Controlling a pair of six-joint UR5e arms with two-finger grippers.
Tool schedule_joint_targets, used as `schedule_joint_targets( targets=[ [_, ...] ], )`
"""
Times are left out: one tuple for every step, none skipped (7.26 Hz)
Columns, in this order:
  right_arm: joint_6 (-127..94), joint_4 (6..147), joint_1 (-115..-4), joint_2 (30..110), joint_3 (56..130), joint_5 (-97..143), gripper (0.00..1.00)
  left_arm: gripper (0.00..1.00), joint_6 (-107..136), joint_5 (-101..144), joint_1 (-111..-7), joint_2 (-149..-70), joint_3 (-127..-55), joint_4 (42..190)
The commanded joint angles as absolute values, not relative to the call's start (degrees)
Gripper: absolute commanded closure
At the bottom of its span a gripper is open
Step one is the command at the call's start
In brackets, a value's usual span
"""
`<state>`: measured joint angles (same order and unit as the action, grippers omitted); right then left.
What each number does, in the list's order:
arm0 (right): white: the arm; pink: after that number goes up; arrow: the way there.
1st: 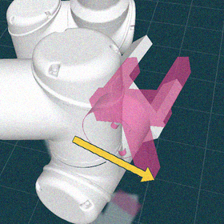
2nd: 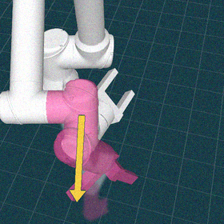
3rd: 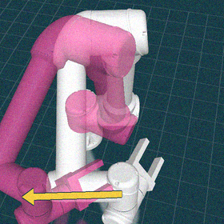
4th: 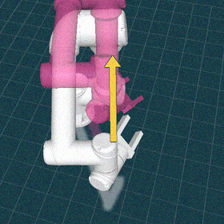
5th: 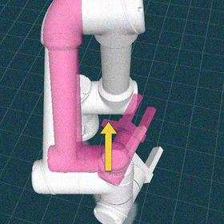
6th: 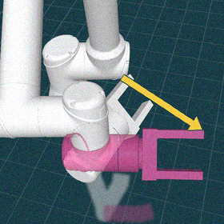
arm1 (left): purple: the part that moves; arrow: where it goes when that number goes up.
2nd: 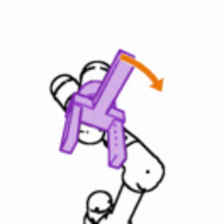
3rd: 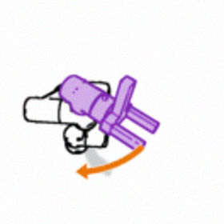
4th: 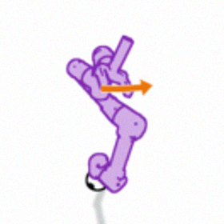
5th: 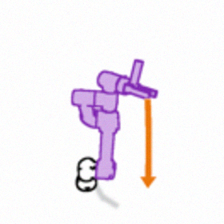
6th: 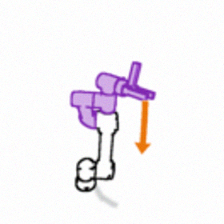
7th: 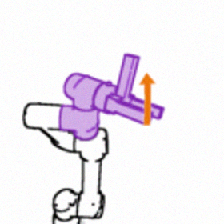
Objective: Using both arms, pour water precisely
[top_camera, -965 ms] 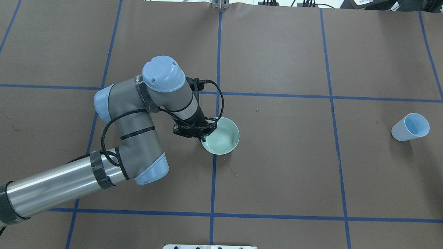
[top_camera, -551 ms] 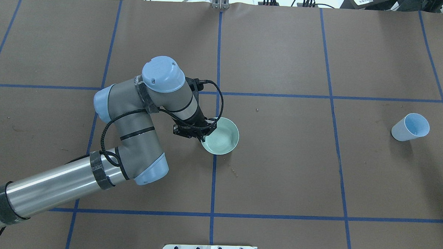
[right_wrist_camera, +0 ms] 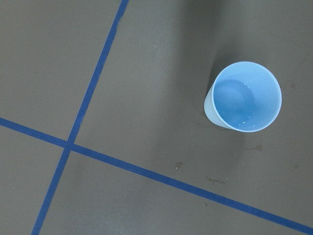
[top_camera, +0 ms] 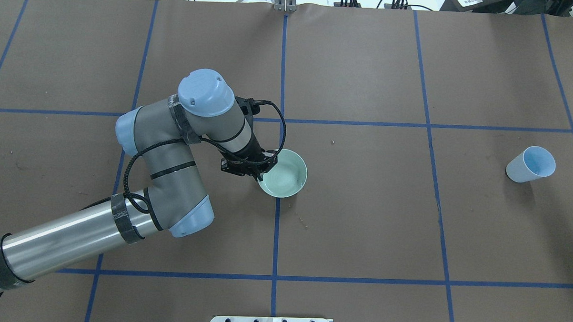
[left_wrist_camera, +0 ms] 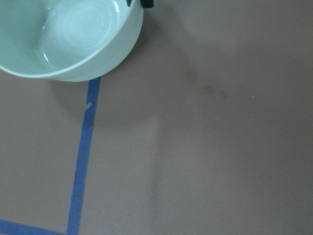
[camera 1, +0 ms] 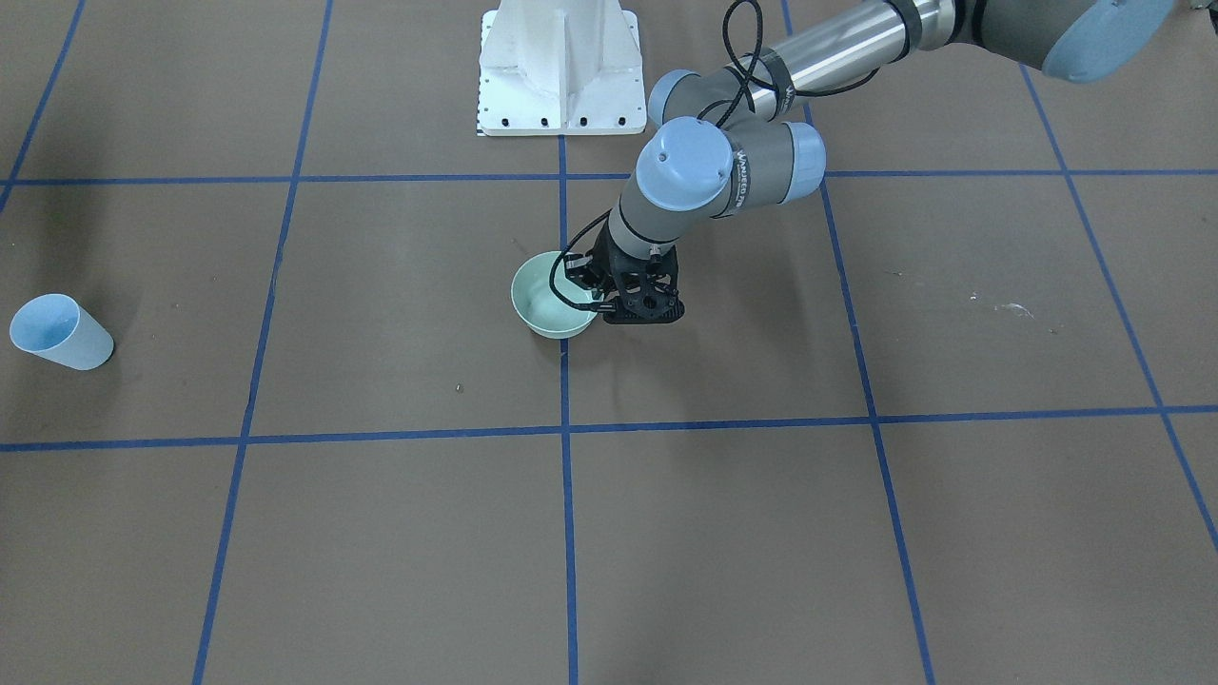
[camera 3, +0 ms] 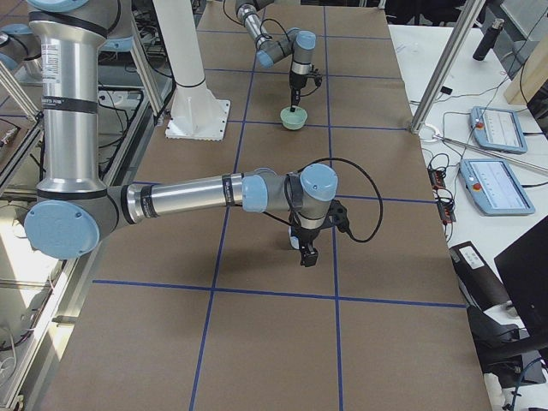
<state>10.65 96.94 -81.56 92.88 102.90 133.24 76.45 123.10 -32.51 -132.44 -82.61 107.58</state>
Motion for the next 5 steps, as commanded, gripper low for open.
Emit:
schedule_joint_targets(
  targets=[
    [10.7, 96.9, -81.6, 92.8, 102.9, 133.2, 0.01, 0.87, 76.4, 123.2, -32.7, -131.0, -83.8, 107.6],
    [10.6, 96.9, -81.6, 92.9, 102.9, 133.2, 0.01, 0.82, 76.4, 123.2, -32.6, -130.9, -83.8, 107.7],
    [10.6, 96.9, -81.6, 92.9, 102.9, 133.2, 0.01, 0.60, 76.5, 123.1, -32.5, -130.9, -83.7, 107.7],
    [10.6, 96.9, -81.6, 92.9, 102.9, 133.2, 0.01, 0.59, 76.6, 123.1, -32.3, -131.0, -83.7, 107.6],
    [10.6, 96.9, -81.6, 92.9, 102.9, 133.2, 0.01, 0.58, 76.6, 123.1, -32.3, -131.0, -83.8, 107.6]
  ],
)
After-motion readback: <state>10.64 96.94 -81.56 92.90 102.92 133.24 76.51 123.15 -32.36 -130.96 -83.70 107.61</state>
